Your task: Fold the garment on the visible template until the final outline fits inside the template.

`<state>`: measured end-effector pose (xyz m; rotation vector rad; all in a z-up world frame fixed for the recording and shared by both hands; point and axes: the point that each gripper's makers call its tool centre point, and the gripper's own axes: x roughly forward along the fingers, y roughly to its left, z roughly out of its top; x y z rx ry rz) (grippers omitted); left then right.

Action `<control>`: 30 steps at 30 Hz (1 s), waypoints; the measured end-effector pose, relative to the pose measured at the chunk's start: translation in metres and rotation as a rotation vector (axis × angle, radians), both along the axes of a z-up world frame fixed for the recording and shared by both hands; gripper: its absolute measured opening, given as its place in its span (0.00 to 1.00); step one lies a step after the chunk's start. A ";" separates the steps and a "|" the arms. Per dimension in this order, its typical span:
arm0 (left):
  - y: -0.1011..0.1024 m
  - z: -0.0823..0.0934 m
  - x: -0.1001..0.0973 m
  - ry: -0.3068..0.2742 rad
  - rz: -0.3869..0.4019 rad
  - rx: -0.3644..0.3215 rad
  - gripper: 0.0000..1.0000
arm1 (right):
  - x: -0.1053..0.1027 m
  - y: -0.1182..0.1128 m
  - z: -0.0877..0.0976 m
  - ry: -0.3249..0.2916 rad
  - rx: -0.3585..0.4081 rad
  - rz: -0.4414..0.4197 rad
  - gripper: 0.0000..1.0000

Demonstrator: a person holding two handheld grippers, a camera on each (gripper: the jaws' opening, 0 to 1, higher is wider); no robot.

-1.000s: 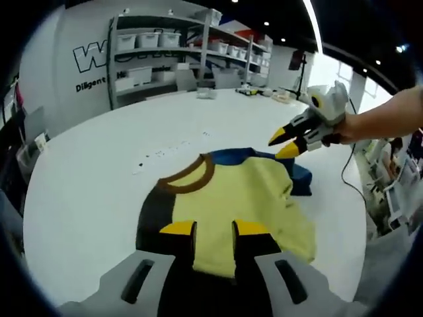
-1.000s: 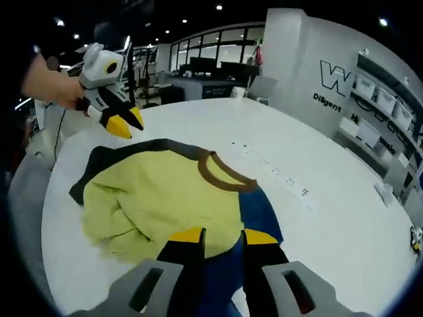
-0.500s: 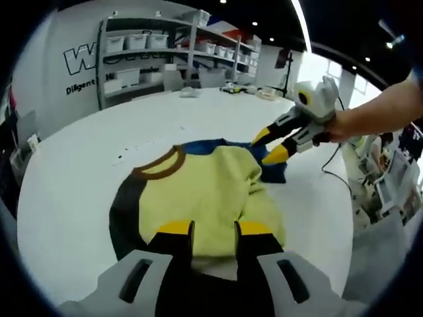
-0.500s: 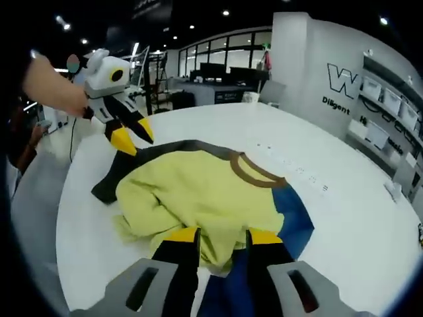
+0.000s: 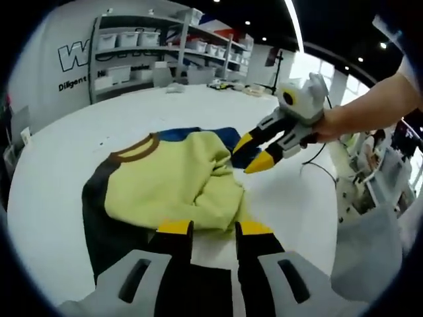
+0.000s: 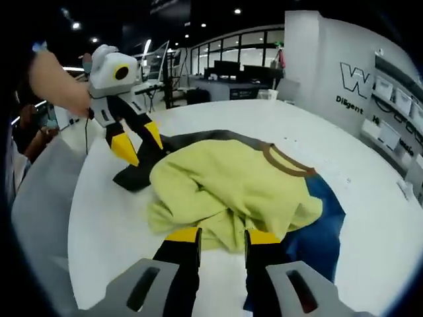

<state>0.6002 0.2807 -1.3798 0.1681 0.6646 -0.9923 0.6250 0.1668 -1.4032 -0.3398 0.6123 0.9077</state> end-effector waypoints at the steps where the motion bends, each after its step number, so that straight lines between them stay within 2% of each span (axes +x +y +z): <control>1: -0.002 -0.001 -0.003 0.002 -0.004 0.000 0.25 | -0.001 0.001 -0.001 0.001 0.000 0.001 0.20; 5: -0.011 -0.011 -0.018 0.026 -0.033 0.006 0.23 | -0.012 0.008 -0.010 0.019 0.003 0.016 0.19; 9: -0.020 -0.019 -0.024 0.039 -0.059 0.018 0.23 | -0.019 0.014 -0.018 0.030 -0.006 0.029 0.18; 19: -0.032 -0.043 -0.019 0.029 -0.086 0.084 0.26 | -0.017 0.016 -0.029 0.036 -0.025 0.022 0.16; 22: -0.034 -0.045 -0.017 0.027 -0.084 0.089 0.27 | -0.015 0.016 -0.031 0.040 -0.027 0.017 0.16; 27: -0.037 -0.045 -0.012 0.031 -0.073 0.081 0.22 | -0.013 0.017 -0.036 0.040 -0.036 0.012 0.15; 30: -0.038 -0.048 -0.010 0.030 -0.072 0.087 0.16 | -0.012 0.019 -0.038 0.040 -0.036 0.012 0.13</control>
